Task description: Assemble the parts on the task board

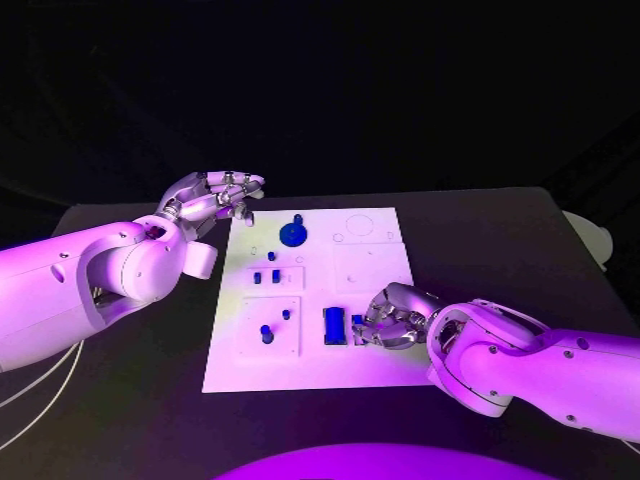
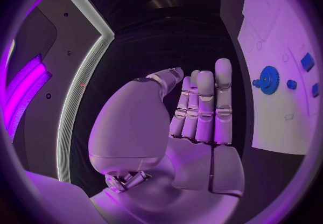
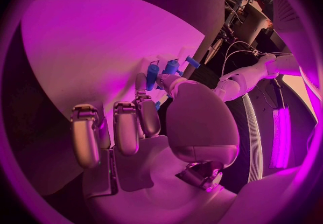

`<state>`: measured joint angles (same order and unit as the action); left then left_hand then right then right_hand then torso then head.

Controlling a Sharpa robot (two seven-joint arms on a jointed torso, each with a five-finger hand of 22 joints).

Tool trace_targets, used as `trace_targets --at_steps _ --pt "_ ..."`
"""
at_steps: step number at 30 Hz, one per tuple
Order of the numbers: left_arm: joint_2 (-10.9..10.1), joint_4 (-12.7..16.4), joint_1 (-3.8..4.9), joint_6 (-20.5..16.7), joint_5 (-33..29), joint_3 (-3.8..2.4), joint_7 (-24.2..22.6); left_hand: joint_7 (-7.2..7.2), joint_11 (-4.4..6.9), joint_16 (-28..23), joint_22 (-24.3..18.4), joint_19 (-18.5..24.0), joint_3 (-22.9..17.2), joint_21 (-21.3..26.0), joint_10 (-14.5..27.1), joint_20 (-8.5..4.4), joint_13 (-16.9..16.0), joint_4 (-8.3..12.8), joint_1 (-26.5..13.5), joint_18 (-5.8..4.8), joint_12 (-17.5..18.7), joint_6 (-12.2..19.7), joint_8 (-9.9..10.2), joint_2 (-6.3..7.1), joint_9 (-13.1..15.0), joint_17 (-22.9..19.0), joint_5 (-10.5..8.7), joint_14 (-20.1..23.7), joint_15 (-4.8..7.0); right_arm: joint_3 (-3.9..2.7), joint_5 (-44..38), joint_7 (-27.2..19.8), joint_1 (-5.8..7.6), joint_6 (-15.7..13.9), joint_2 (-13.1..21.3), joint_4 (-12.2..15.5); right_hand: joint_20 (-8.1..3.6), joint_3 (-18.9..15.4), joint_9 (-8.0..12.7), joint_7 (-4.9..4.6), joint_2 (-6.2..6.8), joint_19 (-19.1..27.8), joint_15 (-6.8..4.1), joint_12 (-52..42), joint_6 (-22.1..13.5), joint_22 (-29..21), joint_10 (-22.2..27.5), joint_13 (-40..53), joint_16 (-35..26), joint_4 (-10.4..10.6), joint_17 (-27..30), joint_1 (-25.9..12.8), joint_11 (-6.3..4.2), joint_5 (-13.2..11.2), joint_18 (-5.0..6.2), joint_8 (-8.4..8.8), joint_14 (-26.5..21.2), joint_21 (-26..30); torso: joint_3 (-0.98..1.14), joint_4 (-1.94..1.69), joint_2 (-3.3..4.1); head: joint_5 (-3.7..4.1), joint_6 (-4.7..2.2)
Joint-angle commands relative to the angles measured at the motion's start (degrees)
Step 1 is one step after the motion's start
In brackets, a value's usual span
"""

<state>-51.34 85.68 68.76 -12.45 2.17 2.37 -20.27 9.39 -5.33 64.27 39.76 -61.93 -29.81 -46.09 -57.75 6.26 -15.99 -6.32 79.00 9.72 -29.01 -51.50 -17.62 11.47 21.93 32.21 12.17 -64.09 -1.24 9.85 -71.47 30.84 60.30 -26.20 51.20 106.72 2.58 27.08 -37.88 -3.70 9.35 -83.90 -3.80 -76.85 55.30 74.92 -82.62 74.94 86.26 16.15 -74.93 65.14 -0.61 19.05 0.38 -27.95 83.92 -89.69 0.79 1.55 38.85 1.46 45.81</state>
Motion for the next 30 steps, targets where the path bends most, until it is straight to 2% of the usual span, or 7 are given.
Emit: trace_targets --at_steps 1,5,6,7,13,26,30 --pt "0.08 0.13 0.03 0.74 -0.24 -0.04 -0.47 -0.02 0.06 -0.06 -0.08 -0.4 0.16 0.34 0.52 0.01 -0.07 -0.18 0.17 0.86 -0.2 0.23 -0.29 -0.31 -0.03 -0.06 0.13 0.49 0.07 0.1 -0.34 -0.21 -0.2 1.72 -0.21 0.09 -0.48 -1.13 0.09 0.0 0.06 -6.1 -0.32 -0.13 0.5 15.08 -0.37 6.0 0.15 0.39 -5.25 -1.27 0.12 -2.05 -0.38 0.17 4.16 -0.31 0.01 -0.01 0.01 -0.03 0.06" --pt "0.07 0.11 0.03 0.73 -0.24 -0.04 -0.47 0.0 0.04 -0.03 -0.13 -0.48 0.18 0.43 0.6 0.0 -0.07 -0.2 0.31 0.85 -0.33 0.26 -0.35 -0.34 -0.03 -0.1 0.13 0.51 0.07 0.1 -0.49 -0.19 -0.2 1.69 -0.12 0.05 -0.46 -2.18 0.18 -0.1 -0.17 -6.1 -0.27 -0.15 0.58 15.08 -0.38 6.04 0.17 0.59 -5.32 -3.03 0.21 -2.68 -0.38 0.28 4.17 -0.31 -0.01 0.01 -0.01 0.04 0.1" --pt "0.07 0.11 0.03 0.72 -0.24 -0.04 -0.47 0.0 0.04 -0.03 -0.13 -0.48 0.18 0.43 0.6 0.0 -0.07 -0.2 0.31 0.85 -0.33 0.26 -0.35 -0.34 -0.03 -0.1 0.13 0.51 0.07 0.11 -0.6 -0.18 -0.2 1.61 -0.06 0.04 -0.42 -3.99 0.28 -0.12 -0.09 -6.1 -0.23 -0.1 0.68 15.08 -0.35 6.04 0.17 0.58 -5.34 -5.63 0.24 -1.5 -0.38 0.41 4.17 -0.31 0.0 0.02 0.0 0.01 0.11" --pt "0.07 0.11 0.03 0.72 -0.24 -0.04 -0.47 0.0 0.04 -0.03 -0.13 -0.48 0.18 0.43 0.6 0.0 -0.07 -0.2 0.31 0.85 -0.33 0.26 -0.35 -0.34 -0.03 -0.1 0.13 0.51 0.07 0.11 -0.66 -0.19 -0.2 1.56 -0.05 0.04 -0.42 -4.12 0.29 -0.11 -0.08 -6.1 -0.23 -0.11 0.69 15.08 -0.36 6.05 0.17 0.59 -5.34 -5.78 0.24 -1.53 -0.38 0.42 4.17 -0.31 0.0 0.03 0.0 0.0 0.14" --pt "0.07 0.09 0.04 0.71 -0.24 -0.04 -0.47 0.0 0.04 -0.03 -0.13 -0.48 0.18 0.43 0.6 0.0 -0.07 -0.2 0.31 0.85 -0.33 0.26 -0.35 -0.34 -0.03 -0.1 0.13 0.51 0.07 0.11 -1.36 -0.34 -0.21 1.19 0.03 0.16 -0.48 -7.14 0.36 0.08 -0.44 -6.1 -0.35 -0.06 0.78 15.08 -0.34 6.07 0.16 0.65 -5.35 -8.99 0.09 -3.94 -0.38 0.53 4.17 -0.31 0.05 0.04 -0.01 0.0 0.15" --pt "0.06 0.04 0.04 0.66 -0.24 -0.04 -0.45 0.0 0.04 -0.03 -0.13 -0.48 0.18 0.43 0.6 0.0 -0.07 -0.2 0.31 0.85 -0.33 0.26 -0.35 -0.34 -0.03 -0.1 0.13 0.51 0.07 0.11 -3.82 -0.76 -0.23 -0.05 1.38 1.13 -0.5 -7.39 0.35 0.13 -0.66 -6.1 -0.37 -0.11 0.8 15.08 -0.37 6.11 0.16 0.56 -5.37 -9.04 0.05 -3.98 -0.38 0.53 4.18 -0.31 0.03 0.04 -0.03 0.07 0.11" --pt "0.03 0.01 0.04 0.62 -0.24 -0.04 -0.46 0.0 0.04 -0.03 -0.13 -0.48 0.18 0.43 0.6 0.0 -0.07 -0.2 0.31 0.85 -0.33 0.26 -0.35 -0.34 -0.03 -0.1 0.13 0.51 0.07 0.1 -4.14 -1.26 -0.23 0.01 2.39 1.33 -0.61 -7.19 0.34 0.15 -0.71 -6.1 -0.46 0.06 0.59 15.08 -0.29 6.05 0.17 -0.51 -5.43 -5.1 -0.01 -3.27 -0.38 0.61 4.19 -0.31 0.05 0.0 -0.03 0.04 0.26"
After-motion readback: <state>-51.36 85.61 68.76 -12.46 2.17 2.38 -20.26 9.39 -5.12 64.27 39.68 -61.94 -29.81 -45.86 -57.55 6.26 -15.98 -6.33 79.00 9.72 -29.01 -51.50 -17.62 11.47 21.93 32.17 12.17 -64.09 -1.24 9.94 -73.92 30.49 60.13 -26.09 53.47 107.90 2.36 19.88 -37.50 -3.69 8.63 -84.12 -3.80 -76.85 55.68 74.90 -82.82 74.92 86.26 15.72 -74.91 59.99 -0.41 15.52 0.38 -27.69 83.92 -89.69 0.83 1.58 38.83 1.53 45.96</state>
